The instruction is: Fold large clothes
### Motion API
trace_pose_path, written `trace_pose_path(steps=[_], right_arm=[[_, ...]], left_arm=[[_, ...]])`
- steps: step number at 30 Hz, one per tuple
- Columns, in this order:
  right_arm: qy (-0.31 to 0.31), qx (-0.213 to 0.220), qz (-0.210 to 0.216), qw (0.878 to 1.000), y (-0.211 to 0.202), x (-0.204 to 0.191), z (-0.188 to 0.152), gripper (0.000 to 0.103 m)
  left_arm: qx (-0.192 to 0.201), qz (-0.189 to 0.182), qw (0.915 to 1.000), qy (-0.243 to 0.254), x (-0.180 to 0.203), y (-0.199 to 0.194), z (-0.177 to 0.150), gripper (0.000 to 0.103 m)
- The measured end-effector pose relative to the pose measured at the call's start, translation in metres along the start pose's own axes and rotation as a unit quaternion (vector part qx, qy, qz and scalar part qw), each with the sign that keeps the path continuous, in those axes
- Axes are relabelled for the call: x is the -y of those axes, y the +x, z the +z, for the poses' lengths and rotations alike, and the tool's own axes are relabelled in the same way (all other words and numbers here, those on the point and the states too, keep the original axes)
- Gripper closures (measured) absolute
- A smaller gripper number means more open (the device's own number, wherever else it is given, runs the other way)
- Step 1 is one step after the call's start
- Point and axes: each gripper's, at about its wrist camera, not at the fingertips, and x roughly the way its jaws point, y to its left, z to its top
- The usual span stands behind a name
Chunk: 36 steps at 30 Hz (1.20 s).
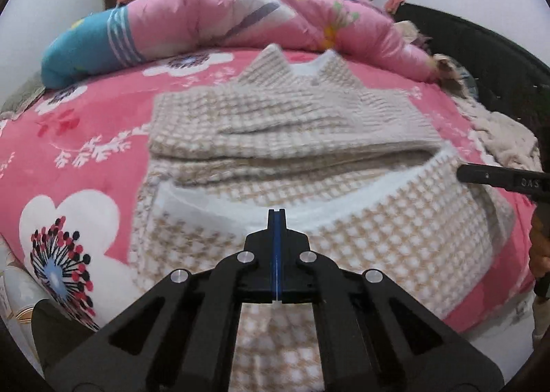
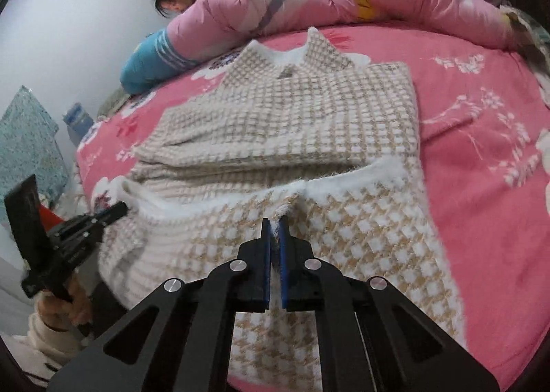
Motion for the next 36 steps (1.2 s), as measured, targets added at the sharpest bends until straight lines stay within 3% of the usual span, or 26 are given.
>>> trace_pose_path(steps=[6, 8, 10, 11, 14, 16, 19, 22, 23, 26, 29, 33, 36], right_arm=[[0.011, -0.034, -0.028, 0.999, 0.050, 0.015, -0.016, 0.099], [0.020, -0.027, -0.025, 0.999, 0.047, 0.017, -0.016, 0.099], [0.019, -0.022, -0.031, 0.999, 0.046, 0.017, -0.014, 0.099], [0.017, -0.021, -0.034, 0.999, 0.047, 0.017, -0.014, 0.099], [0.010, -0.013, -0.044, 0.999, 0.052, 0.013, -0.010, 0.099], [0.008, -0.011, -0.049, 0.999, 0.057, 0.011, -0.008, 0.099], [-0.008, -0.020, -0.064, 0.998, 0.049, 0.005, -0.006, 0.098], [-0.026, -0.002, -0.066, 0.997, 0.023, -0.006, -0.003, 0.086], [-0.034, 0.012, -0.051, 0.998, 0.009, -0.012, -0.003, 0.079], [-0.049, 0.020, 0.019, 0.998, -0.007, -0.030, -0.002, 0.076], [-0.097, -0.010, 0.054, 0.994, 0.010, -0.059, -0.006, 0.076], [-0.147, -0.064, 0.024, 0.987, 0.072, -0.085, -0.016, 0.077], [-0.134, -0.055, 0.015, 0.989, 0.095, -0.082, -0.005, 0.077]], left_arm=[[-0.044, -0.042, 0.9968, -0.052, -0.022, 0.012, -0.014, 0.103], [-0.043, -0.056, 0.9959, -0.057, -0.026, 0.007, -0.019, 0.096], [-0.032, -0.056, 0.9963, -0.058, -0.029, 0.001, -0.022, 0.078], [-0.028, -0.049, 0.9968, -0.057, -0.030, 0.000, -0.023, 0.076], [-0.033, -0.009, 0.9979, -0.055, -0.034, 0.005, -0.021, 0.076], [-0.015, 0.024, 0.9980, -0.057, -0.041, 0.007, -0.019, 0.076], [-0.006, 0.040, 0.9970, -0.065, -0.052, 0.007, -0.018, 0.076], [-0.004, 0.039, 0.9969, -0.068, -0.059, 0.005, -0.020, 0.076], [-0.005, 0.042, 0.9970, -0.066, -0.059, 0.006, -0.022, 0.076], [-0.004, 0.047, 0.9968, -0.065, -0.058, 0.006, -0.022, 0.077], [-0.002, 0.053, 0.9964, -0.066, -0.058, 0.008, -0.020, 0.079], [0.002, 0.061, 0.9957, -0.070, -0.063, 0.013, -0.016, 0.083], [0.007, 0.051, 0.9956, -0.078, -0.068, 0.011, -0.013, 0.083]])
